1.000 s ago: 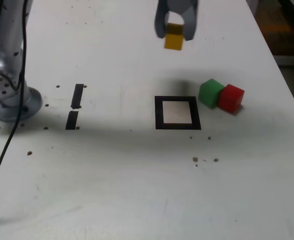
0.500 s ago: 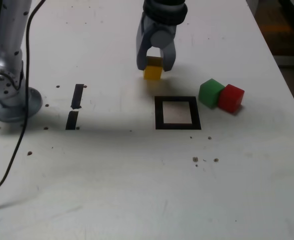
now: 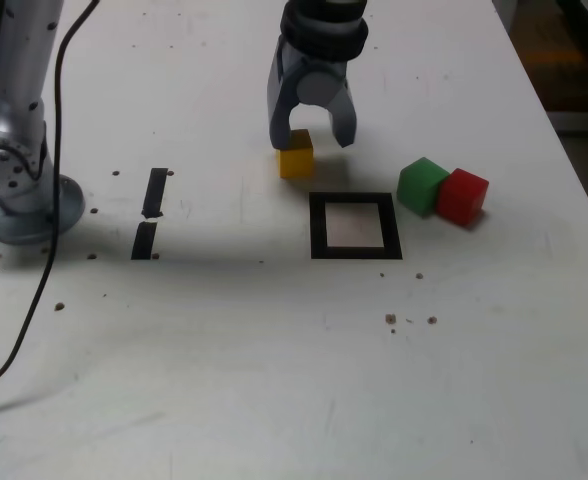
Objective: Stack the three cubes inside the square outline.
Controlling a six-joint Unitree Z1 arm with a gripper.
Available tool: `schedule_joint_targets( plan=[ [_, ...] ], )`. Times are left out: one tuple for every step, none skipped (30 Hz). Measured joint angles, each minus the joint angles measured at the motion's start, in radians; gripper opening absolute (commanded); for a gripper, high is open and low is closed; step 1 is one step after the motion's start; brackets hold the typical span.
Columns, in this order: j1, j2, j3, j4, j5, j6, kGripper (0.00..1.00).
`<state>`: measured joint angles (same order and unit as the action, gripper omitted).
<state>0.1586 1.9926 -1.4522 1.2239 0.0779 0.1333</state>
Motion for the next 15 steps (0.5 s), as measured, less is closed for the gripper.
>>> schedule_joint_targets(
  plan=[
    [0.000,-0.001,-0.001,0.000,0.000,-0.001,0.97],
    [0.000,-0.003,-0.005,0.000,0.001,-0.002,0.97],
    [-0.001,-0.008,-0.017,0.004,0.004,-0.005,0.98],
    [-0.006,-0.019,-0.040,0.014,0.009,-0.009,0.98],
    [-0.013,-0.030,-0.069,0.030,0.014,-0.016,0.98],
    [-0.024,-0.041,-0.101,0.052,0.021,-0.024,0.98],
    [-0.039,-0.050,-0.139,0.086,0.030,-0.040,0.98],
    [-0.055,-0.054,-0.173,0.120,0.038,-0.057,0.97],
    [-0.072,-0.053,-0.206,0.154,0.045,-0.084,0.97],
    [-0.086,-0.049,-0.237,0.187,0.048,-0.110,0.96],
    [-0.093,-0.044,-0.268,0.217,0.048,-0.127,0.95],
    [-0.102,-0.036,-0.309,0.259,0.044,-0.164,0.94],
    [-0.111,-0.028,-0.340,0.286,0.036,-0.200,0.94],
    [-0.121,-0.019,-0.371,0.301,0.023,-0.235,0.93],
    [-0.135,-0.008,-0.404,0.308,0.005,-0.269,0.93]
  ],
)
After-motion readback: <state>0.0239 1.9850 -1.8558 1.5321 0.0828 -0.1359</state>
